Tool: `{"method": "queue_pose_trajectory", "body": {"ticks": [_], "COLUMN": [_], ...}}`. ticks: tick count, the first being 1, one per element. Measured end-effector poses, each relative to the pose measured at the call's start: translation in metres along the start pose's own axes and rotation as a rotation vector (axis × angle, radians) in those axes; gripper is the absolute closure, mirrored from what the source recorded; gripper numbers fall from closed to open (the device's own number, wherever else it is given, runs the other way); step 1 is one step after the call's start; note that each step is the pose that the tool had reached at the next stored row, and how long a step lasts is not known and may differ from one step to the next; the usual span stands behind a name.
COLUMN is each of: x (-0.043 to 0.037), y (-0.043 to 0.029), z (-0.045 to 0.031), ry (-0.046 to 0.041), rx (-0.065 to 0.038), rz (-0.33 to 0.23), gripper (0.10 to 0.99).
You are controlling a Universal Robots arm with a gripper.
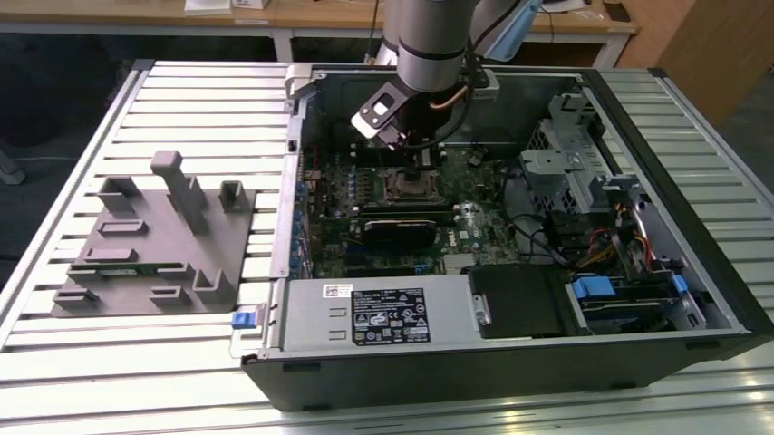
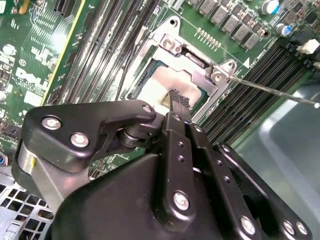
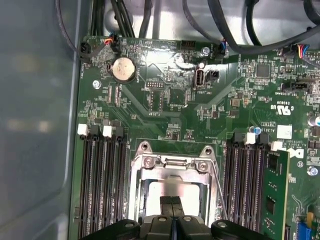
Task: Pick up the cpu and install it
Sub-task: 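Close the cpu cover, then install the first cpu locking lever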
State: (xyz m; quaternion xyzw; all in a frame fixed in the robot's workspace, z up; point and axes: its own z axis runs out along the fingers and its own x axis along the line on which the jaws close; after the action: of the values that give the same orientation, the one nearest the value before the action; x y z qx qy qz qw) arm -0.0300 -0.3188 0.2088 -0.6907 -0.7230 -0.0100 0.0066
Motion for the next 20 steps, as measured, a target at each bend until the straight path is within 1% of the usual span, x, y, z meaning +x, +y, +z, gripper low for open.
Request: {"method": "queue_pose_trajectory", "body": {"ticks": [5,20], "x": [0.0,0.0001], "y": [0.0006,0.0007], "z": [-0.0001,-0.0059], "ry": [0.0,-0.0001], "rx": [0.0,0.0], "rz": [0.0,0.0], "gripper": [0.969,0.969]}}
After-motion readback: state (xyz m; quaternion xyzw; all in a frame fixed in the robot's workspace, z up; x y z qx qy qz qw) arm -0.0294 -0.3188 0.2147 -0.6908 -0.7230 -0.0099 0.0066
